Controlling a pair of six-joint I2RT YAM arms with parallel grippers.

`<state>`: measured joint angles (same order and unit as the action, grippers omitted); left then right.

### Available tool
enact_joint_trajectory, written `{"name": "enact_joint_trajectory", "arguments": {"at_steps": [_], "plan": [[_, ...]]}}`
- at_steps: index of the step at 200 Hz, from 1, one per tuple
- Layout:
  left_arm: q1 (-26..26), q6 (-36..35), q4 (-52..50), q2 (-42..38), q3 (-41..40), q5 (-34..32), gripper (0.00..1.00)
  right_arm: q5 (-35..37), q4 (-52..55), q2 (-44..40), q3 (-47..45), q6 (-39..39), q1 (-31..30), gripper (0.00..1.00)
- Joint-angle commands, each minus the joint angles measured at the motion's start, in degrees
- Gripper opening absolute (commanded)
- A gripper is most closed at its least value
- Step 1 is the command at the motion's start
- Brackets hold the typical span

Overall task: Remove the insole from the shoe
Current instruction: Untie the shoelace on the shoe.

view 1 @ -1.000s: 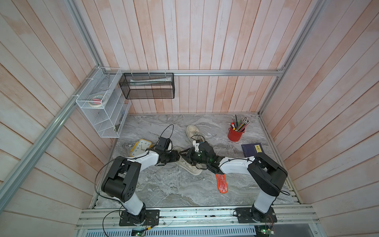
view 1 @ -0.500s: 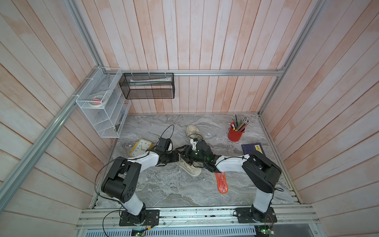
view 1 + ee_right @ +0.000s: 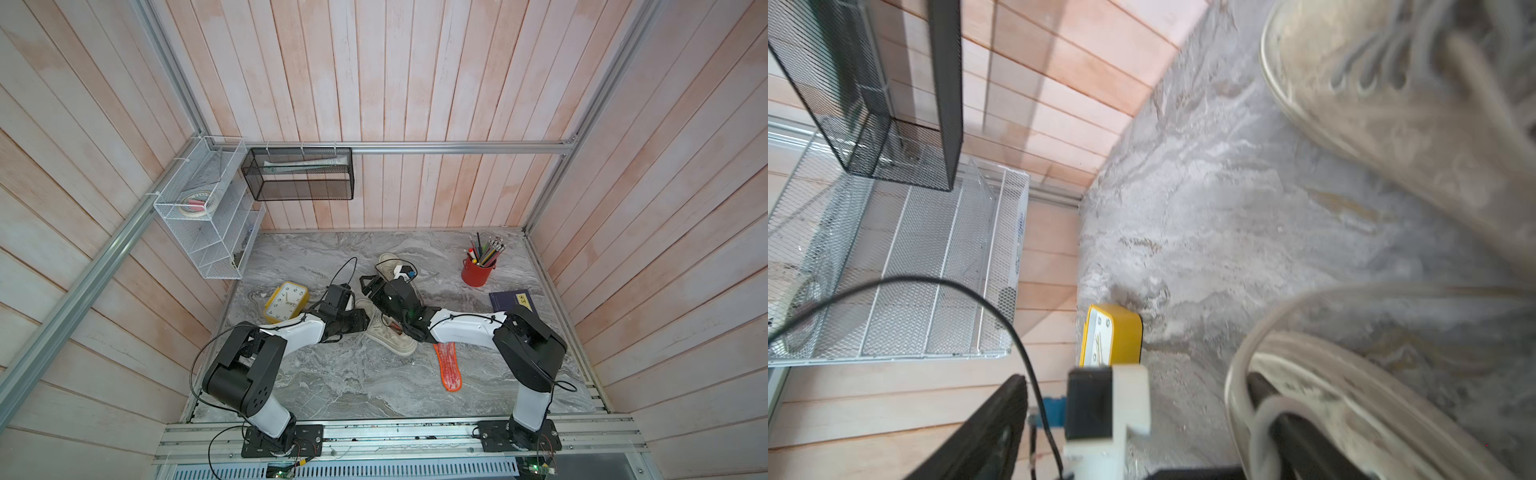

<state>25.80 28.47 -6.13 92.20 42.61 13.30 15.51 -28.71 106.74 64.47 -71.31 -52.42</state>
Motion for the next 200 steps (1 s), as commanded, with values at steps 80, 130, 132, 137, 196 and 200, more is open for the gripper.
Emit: {"name": "enact_joint_trajectory", "arguments": {"at_steps": [80, 130, 132, 137, 196, 200], "plan": [[-0.5, -1.4, -15.8, -0.8, -3.3, 4.1, 0.62, -3.8, 21.9, -8.7, 16.1, 36.1, 6.7, 0.71], [-6.1, 2.9, -11.2, -2.2, -0.9, 6.2, 0.58, -17.9, 52.6, -19.8, 8.7, 37.4, 3.7, 0.52], [-6.2, 3.0, -11.1, -2.2, -0.9, 6.4, 0.58, -18.1, 53.3, -20.0, 8.3, 37.6, 3.4, 0.52], [-6.4, 3.2, -10.8, -2.2, -0.8, 6.4, 0.58, -18.1, 55.2, -20.4, 7.4, 38.2, 2.0, 0.52], [-6.7, 3.1, -10.1, -0.6, 2.6, 7.0, 0.58, -18.1, 64.2, -15.1, 7.1, 42.8, -5.0, 0.48], [-6.8, 3.2, -10.2, -0.8, 3.0, 6.6, 0.59, -18.1, 64.3, -14.5, 7.4, 42.9, -5.0, 0.47]]}}
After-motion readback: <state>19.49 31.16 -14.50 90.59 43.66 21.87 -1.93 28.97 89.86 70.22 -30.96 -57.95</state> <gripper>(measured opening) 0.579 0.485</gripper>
